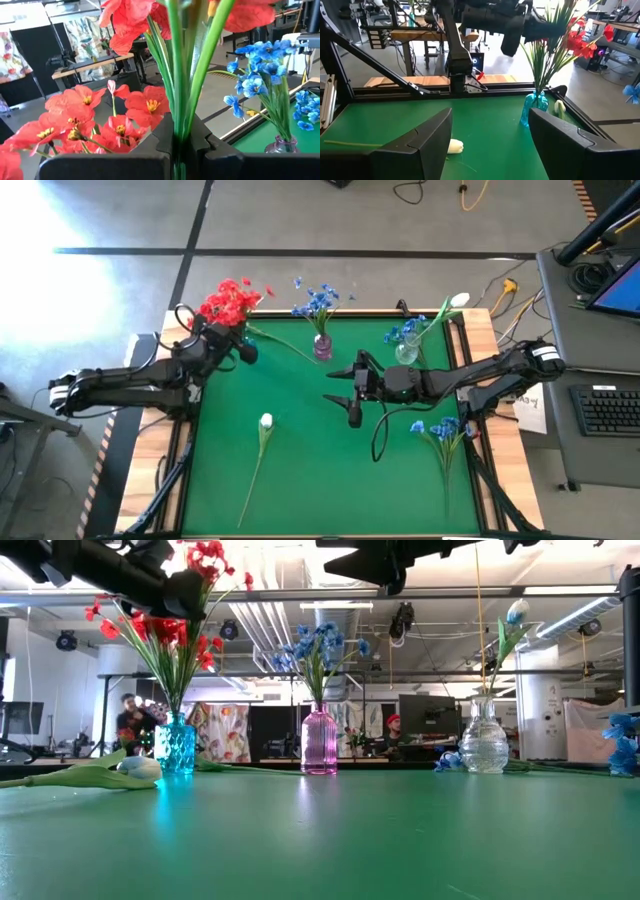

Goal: Sort flowers into vase by color
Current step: Put the red flowers into the blue vase

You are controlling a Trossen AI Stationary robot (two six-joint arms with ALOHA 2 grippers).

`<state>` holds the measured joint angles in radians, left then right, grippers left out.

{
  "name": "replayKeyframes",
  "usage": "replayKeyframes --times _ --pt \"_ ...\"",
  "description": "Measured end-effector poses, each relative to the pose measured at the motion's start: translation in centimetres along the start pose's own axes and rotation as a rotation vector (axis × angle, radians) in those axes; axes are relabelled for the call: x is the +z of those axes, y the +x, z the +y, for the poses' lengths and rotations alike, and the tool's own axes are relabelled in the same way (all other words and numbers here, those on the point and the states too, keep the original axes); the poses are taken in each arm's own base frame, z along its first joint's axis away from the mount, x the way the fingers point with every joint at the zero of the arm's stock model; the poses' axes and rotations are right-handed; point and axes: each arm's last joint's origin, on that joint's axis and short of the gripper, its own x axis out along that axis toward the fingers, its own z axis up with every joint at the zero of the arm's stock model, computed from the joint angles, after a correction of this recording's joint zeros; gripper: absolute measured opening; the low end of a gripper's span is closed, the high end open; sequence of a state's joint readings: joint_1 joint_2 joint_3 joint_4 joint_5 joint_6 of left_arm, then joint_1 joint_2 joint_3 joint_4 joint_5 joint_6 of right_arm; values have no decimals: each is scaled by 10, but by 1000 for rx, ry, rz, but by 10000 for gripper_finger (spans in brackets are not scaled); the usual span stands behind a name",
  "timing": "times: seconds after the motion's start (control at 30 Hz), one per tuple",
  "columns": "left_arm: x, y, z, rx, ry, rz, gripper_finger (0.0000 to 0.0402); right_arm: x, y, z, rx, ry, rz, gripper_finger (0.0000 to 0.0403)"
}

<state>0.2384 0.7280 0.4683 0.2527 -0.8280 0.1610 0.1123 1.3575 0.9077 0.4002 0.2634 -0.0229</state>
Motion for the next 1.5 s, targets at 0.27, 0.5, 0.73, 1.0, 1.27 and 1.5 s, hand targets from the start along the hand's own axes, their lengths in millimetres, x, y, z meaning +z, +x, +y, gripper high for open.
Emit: replayKeyframes --times 0.27,0.5,0.73,1.0,1.27,1.5 --pt "-2 4 1 23 -38 14 0 -3 0 0 0 6 10 257" --pt "-9 6 -2 63 -56 48 0 -5 0 0 0 11 14 258" --pt "-18 10 -7 79 -78 80 0 -5 0 0 0 12 13 254" --pt "-30 11 -8 122 -99 104 0 -5 0 0 0 20 15 260" --pt "-45 9 -8 124 -117 129 0 -5 0 0 0 20 14 260" --pt "-55 7 -8 126 -123 147 0 -5 0 0 0 27 14 260"
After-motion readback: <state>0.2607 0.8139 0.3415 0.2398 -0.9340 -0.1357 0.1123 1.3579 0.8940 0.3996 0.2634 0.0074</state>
